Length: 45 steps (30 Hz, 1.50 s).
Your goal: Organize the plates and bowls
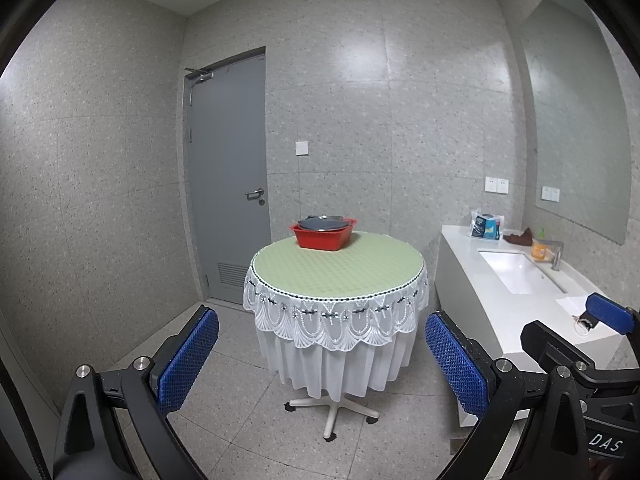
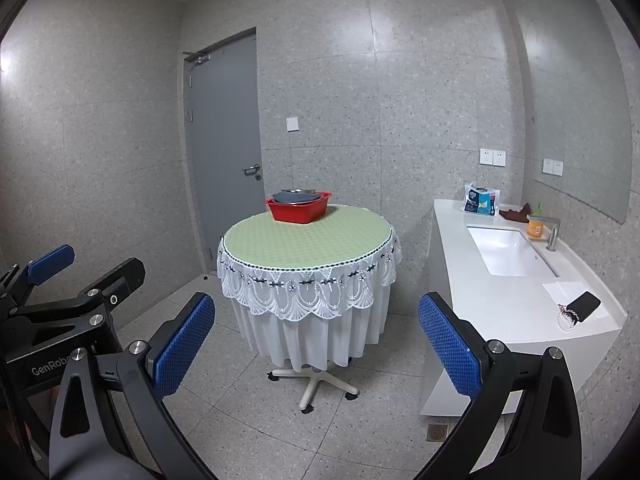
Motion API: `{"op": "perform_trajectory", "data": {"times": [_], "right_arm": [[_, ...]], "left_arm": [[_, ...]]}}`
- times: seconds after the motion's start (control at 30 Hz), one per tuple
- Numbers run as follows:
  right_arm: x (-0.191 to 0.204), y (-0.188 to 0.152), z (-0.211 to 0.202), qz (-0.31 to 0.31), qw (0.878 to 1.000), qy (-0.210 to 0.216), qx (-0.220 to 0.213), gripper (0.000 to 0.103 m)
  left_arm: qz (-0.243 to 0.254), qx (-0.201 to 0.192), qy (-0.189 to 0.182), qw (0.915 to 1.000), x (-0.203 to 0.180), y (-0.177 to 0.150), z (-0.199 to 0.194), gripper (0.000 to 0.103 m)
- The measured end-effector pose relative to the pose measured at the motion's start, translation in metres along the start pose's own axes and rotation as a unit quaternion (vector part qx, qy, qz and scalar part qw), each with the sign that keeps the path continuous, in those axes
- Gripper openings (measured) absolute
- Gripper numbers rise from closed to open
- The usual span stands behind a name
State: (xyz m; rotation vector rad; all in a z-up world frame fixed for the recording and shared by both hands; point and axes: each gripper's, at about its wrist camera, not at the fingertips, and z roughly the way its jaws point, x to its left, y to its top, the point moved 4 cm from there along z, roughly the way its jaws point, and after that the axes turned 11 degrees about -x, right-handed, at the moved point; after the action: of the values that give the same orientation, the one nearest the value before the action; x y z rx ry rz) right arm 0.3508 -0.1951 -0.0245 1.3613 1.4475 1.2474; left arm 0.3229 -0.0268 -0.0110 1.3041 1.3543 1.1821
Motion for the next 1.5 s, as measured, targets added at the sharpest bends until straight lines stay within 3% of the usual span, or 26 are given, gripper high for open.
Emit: {"op": "perform_trajectory", "data": {"times": [0.87, 1.5], "right_arm": [[-0.01, 0.001, 0.014, -0.001, 1.0, 0.002, 0.006, 0.103], [-0.02, -0.001, 0.02, 0.0, 1.0, 0.005, 0.009, 0.103]], "left_arm": [[0.006, -0.007, 0.002, 1.0, -0.008, -0.013, 0.032, 0.102], [0.008, -0.007, 0.005, 0.9999, -0.013, -0.017, 0.033, 0.102]]}}
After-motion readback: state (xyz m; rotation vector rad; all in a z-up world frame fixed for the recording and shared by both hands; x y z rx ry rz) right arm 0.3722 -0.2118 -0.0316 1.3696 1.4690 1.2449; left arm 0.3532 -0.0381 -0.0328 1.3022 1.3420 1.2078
